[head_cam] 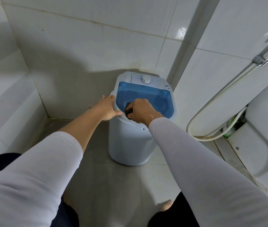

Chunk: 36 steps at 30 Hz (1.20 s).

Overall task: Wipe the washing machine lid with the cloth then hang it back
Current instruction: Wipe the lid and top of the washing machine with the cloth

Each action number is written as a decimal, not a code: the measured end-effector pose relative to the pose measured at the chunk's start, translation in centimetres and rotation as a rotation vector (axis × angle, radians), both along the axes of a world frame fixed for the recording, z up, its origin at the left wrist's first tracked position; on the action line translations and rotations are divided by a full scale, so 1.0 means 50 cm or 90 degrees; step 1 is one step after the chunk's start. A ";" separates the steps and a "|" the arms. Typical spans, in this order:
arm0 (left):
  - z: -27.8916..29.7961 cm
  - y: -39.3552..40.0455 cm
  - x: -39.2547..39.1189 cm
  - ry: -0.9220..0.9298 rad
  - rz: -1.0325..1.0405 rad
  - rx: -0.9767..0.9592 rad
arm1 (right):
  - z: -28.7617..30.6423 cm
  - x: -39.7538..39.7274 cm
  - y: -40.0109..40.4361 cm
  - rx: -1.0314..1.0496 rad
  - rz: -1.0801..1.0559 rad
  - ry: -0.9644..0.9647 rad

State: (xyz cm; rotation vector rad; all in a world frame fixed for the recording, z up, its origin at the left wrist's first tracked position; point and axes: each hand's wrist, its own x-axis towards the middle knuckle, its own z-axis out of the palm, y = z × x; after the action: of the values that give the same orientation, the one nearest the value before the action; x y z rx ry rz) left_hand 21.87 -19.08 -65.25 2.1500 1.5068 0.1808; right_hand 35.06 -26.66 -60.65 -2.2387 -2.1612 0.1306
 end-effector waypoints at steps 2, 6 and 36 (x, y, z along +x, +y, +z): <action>0.004 -0.006 0.007 -0.002 0.019 -0.011 | 0.000 0.012 -0.009 -0.002 -0.006 -0.004; -0.003 -0.005 0.023 -0.005 0.052 -0.041 | -0.006 0.042 -0.025 0.005 -0.027 0.008; 0.047 -0.034 0.085 0.177 0.041 -0.018 | -0.011 0.239 -0.102 0.052 -0.189 -0.020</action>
State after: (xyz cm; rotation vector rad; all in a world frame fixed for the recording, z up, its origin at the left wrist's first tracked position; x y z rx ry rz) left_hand 26.12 -20.79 -62.88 2.1752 1.7203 -0.1221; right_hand 46.99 -31.74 -61.22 -2.4937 -1.7829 -0.0003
